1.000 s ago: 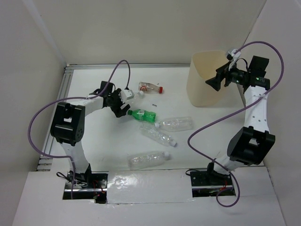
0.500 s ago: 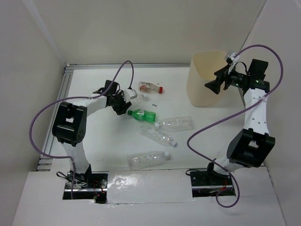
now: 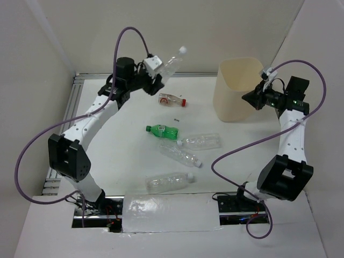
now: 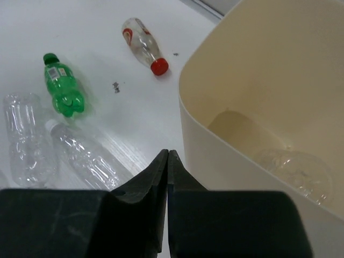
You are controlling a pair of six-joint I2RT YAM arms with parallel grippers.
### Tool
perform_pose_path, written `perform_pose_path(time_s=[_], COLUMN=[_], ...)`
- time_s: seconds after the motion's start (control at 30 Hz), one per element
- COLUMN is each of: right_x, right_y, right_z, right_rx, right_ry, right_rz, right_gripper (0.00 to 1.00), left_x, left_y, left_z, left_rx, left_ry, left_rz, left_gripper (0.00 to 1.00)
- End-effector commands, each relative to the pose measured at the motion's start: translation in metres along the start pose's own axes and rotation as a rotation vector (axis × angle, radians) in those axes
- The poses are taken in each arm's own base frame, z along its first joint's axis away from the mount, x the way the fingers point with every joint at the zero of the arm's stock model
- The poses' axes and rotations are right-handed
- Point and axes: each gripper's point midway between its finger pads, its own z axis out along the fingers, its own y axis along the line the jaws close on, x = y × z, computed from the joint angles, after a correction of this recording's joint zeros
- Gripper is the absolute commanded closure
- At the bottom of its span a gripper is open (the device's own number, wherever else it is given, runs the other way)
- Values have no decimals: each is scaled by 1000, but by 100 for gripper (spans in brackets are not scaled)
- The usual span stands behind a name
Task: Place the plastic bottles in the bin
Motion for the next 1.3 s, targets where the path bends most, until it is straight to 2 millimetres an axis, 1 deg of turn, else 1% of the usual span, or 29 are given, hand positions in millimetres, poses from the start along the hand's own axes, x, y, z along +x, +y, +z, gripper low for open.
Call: perform_pose_path(time_s=[0.0, 0.03, 0.07, 0.1, 0.13, 0.17, 0.2, 0.23, 0.27, 0.3, 0.33, 0.37, 0.4, 0.43, 0.47, 0.5, 0.53, 0.6, 0.63, 0.67, 0.77, 0.8, 0.87, 0.9, 1.0, 1.03, 1.07, 1.13, 1.27], right_x=[4, 5, 13, 12, 17, 28, 29, 32, 42, 46, 48, 50, 55, 61, 60, 62, 64, 68, 69, 71, 72, 70, 68, 68, 65, 69, 72, 72, 77], right_y=[-4, -2, 2, 6, 9, 14, 19, 21, 26, 29, 33, 34, 39, 39, 42, 46, 45, 51, 54, 56, 61, 62, 67, 67, 67, 69, 70, 71, 76], right_z=[-8, -9, -9, -11, -12, -11, -12, -14, -14, -15, -16, -16, -18, -18, -19, -20, -21, -22, -23, -23, -24, -25, -24, -24, -25, -26, -25, -30, -32], right_rx=[69, 70, 57, 55, 47, 31, 28, 31, 16, 17, 12, 8, 6, 8, 7, 2, 10, 1, 0, -5, -14, -11, -24, -23, -9, -3, -6, 15, 18], right_ry=[13, 13, 30, 34, 44, 63, 66, 78, 94, 106, 110, 114, 129, 140, 141, 146, 155, 165, 165, 170, 167, 163, 148, 148, 136, 145, 149, 152, 162], right_rz=[-9, -25, -6, -19, -43, -24, -33, -56, -31, -47, -48, -50, -39, -29, -35, -23, -24, 0, -10, 2, 12, 4, 5, 20, 24, 26, 34, 24, 31], right_gripper=[90, 86, 85, 83, 79, 79, 79, 78, 78, 78, 78, 78, 78, 78, 78, 78, 78, 78, 78, 78, 78, 78, 78, 78, 78, 78, 78, 78, 78], left_x=[-117, -138, -170, -187, -201, -213, -232, -260, -255, -273, -296, -301, -294, -298, -317, -317, -303, -306, -300, -290, -288, -282, -279, -270, -267, -258, -258, -244, -234], left_y=[-59, -82, -88, -94, -113, -118, -124, -135, -142, -147, -145, -147, -150, -148, -148, -146, -144, -150, -147, -149, -146, -145, -148, -150, -145, -145, -145, -157, -170], left_z=[-4, -2, -5, -2, 12, 17, 17, 9, 32, 29, 19, 25, 50, 58, 50, 56, 80, 78, 86, 100, 111, 121, 127, 138, 144, 154, 154, 169, 181], left_rx=[186, 248, 255, 267, 322, 334, 347, 384, 394, 387, 373, 359, 343, 316, 312, 304, 282, 275, 255, 236, 223, 216, 209, 207, 169, 152, 152, 165, 187], left_ry=[-378, -444, -581, -640, -679, -719, -801, -873, -879, -958, -1033, -1050, -1039, -1046, -1084, -1092, -1065, -1130, -1126, -1105, -1104, -1099, -1094, -1074, -1057, -1029, -1029, -979, -938], left_rz=[-38, -93, -71, -97, -139, -160, -165, -190, -220, -255, -264, -280, -303, -326, -329, -348, -384, -402, -417, -456, -493, -509, -550, -553, -553, -554, -554, -544, -516], left_gripper=[100, 100, 100, 100, 100, 100, 100, 100, 100, 100, 100, 100, 100, 100, 100, 100, 100, 100, 100, 100, 99, 99, 96, 94, 93, 92, 90, 89, 84])
